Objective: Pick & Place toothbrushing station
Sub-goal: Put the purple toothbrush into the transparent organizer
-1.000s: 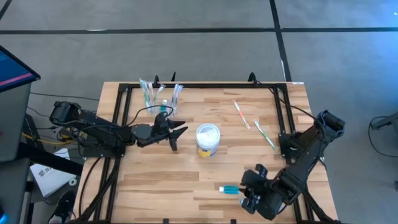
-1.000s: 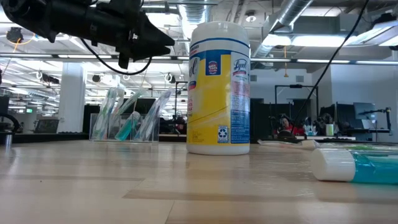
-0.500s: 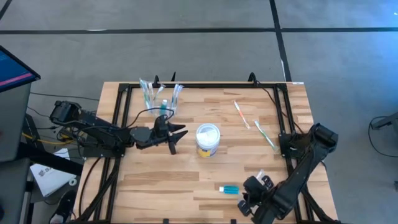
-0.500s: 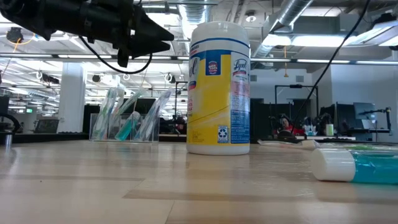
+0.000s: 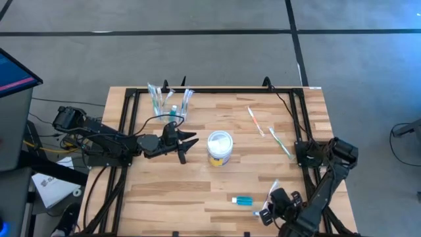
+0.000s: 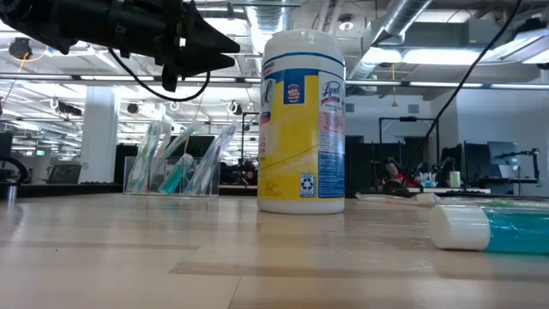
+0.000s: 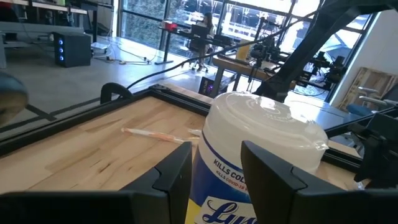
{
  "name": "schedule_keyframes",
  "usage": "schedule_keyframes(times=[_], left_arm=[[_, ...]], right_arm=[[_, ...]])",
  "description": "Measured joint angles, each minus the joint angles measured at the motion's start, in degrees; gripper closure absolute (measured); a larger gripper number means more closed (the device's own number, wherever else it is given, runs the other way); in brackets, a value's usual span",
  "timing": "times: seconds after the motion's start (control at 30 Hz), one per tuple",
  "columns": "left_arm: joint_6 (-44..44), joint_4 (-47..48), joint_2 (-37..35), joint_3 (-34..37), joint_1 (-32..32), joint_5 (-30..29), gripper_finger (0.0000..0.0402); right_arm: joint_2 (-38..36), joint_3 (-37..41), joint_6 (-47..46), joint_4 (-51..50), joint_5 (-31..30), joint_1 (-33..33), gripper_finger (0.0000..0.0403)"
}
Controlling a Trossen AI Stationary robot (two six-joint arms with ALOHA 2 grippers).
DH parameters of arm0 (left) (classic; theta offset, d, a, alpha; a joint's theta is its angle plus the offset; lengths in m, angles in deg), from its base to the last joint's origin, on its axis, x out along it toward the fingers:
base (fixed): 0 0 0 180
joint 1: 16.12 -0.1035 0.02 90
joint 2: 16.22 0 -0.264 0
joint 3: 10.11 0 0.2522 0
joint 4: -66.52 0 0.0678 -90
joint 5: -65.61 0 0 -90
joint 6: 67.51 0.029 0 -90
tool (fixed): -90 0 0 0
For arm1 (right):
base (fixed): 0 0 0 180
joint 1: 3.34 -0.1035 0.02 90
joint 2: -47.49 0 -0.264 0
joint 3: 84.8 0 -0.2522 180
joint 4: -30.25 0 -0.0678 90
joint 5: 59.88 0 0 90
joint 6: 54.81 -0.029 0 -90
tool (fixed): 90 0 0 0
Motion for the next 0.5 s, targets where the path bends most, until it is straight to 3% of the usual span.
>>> schedule_keyframes(times=[0.5], left_arm=[[-0.21, -0.58, 0.00, 0.00, -0.02, 0.04, 0.0270]], right_arm=[[0.07, 5.84, -3.81, 4.78, -0.26, -0.01, 0.0305]])
